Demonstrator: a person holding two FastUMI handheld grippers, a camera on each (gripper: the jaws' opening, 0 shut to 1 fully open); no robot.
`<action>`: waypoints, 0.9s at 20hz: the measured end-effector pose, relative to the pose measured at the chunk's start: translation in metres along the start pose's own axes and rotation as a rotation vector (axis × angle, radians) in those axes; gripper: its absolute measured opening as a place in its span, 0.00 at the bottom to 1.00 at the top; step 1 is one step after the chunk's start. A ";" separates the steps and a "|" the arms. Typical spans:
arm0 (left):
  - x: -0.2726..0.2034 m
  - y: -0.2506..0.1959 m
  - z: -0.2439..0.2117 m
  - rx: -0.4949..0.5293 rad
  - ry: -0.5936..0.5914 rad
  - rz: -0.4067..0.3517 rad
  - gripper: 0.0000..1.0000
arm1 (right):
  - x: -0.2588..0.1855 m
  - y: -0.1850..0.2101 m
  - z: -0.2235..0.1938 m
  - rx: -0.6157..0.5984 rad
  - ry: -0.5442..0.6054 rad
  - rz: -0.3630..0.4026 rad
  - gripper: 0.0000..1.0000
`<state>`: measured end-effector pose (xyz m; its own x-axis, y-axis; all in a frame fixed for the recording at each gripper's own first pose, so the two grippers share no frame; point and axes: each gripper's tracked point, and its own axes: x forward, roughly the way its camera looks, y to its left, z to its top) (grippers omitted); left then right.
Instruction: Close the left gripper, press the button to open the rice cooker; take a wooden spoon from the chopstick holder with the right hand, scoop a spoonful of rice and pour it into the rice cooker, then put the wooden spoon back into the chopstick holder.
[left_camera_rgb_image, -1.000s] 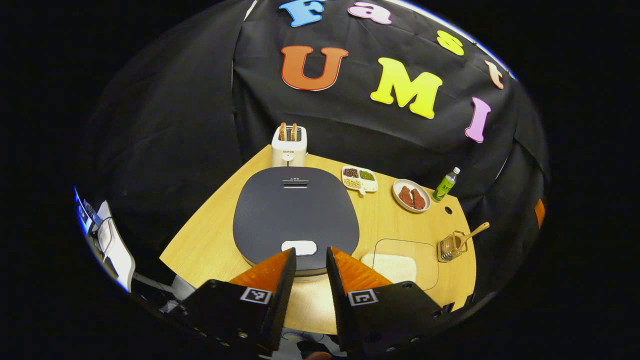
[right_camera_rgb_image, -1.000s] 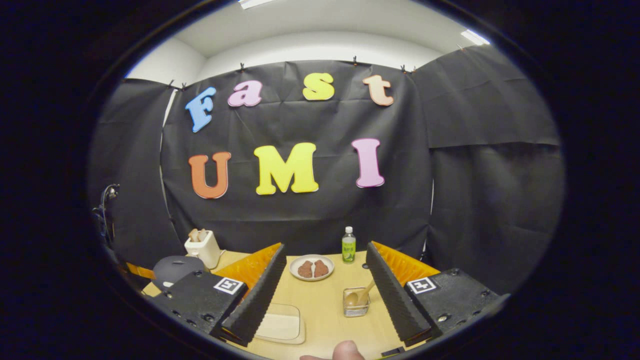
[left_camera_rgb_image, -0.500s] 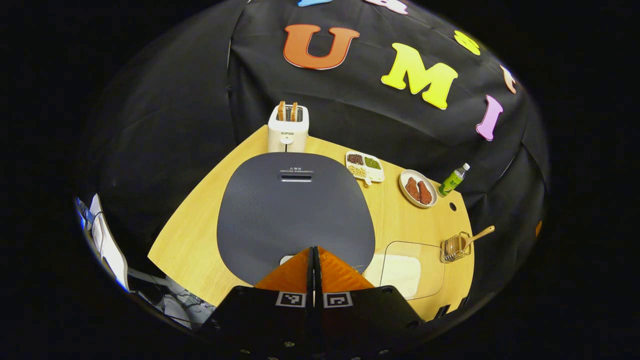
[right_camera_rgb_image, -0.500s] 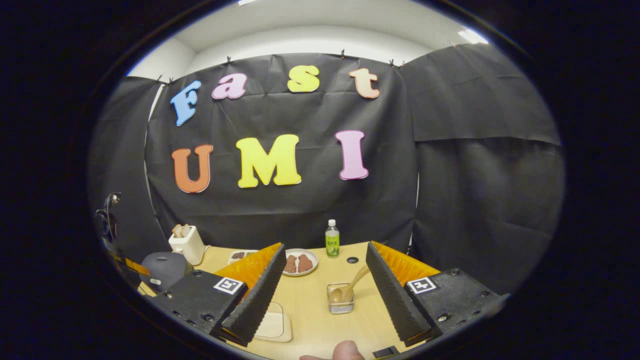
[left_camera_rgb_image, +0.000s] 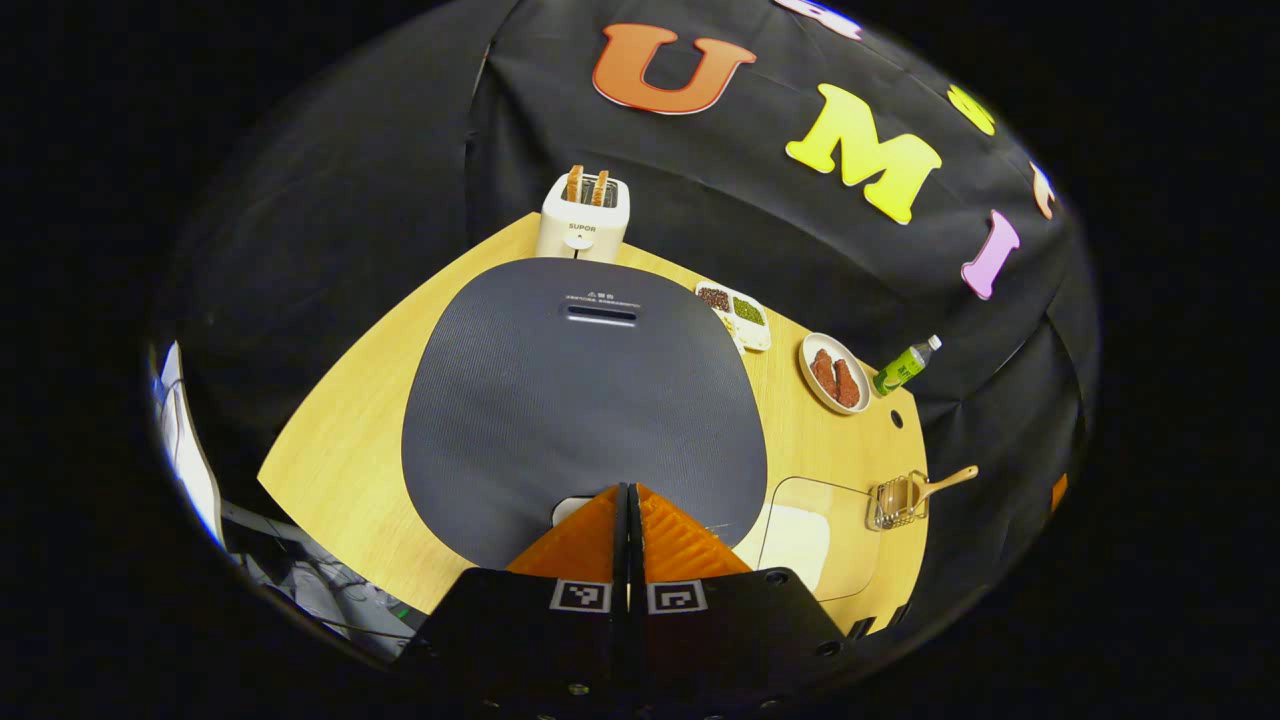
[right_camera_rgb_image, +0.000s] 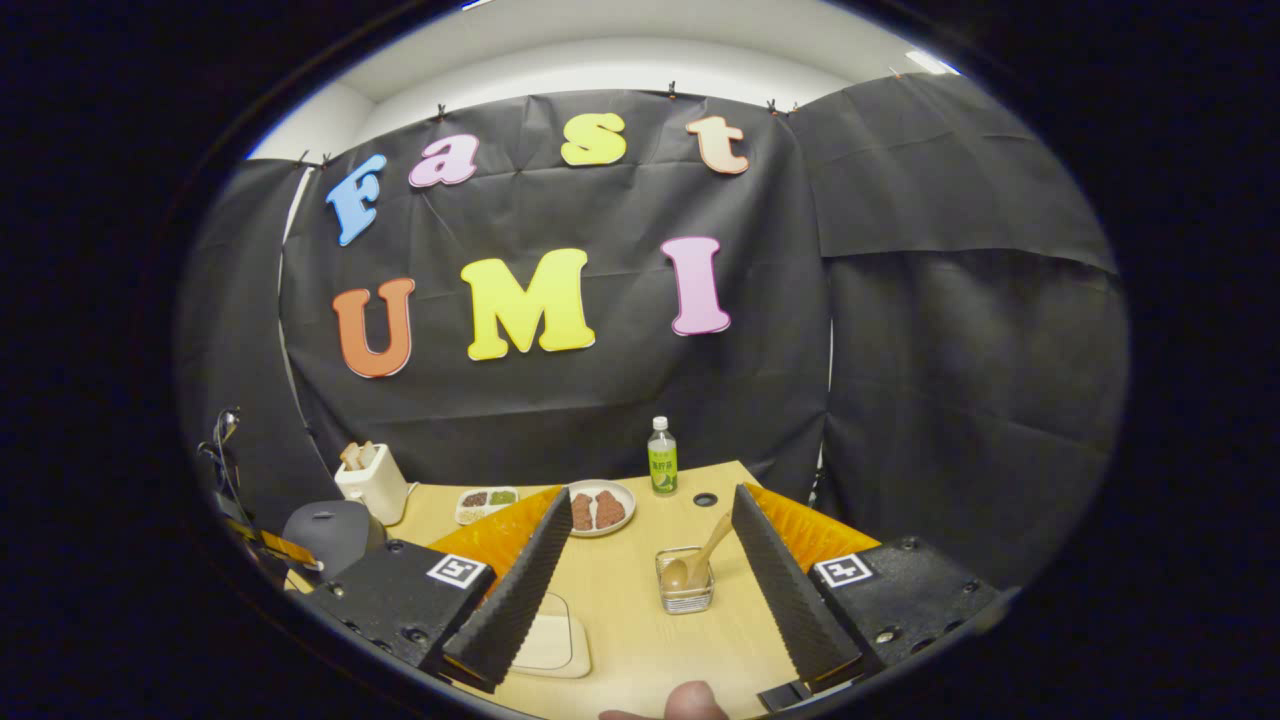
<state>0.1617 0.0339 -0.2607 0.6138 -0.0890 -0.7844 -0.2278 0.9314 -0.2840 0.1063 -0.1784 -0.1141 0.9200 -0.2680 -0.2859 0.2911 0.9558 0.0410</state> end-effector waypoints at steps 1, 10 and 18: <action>0.005 -0.001 -0.001 0.002 0.009 -0.011 0.00 | 0.000 0.003 0.000 0.003 0.000 0.006 0.97; -0.028 -0.014 0.046 0.070 -0.228 0.017 0.00 | -0.010 -0.002 0.032 -0.017 -0.068 0.020 0.97; -0.089 -0.045 0.142 0.153 -0.555 0.004 0.01 | -0.019 -0.011 0.042 -0.026 -0.091 0.029 1.00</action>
<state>0.2245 0.0500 -0.1000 0.9274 0.0750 -0.3665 -0.1446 0.9754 -0.1662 0.0964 -0.1890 -0.0684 0.9485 -0.2485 -0.1966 0.2578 0.9659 0.0224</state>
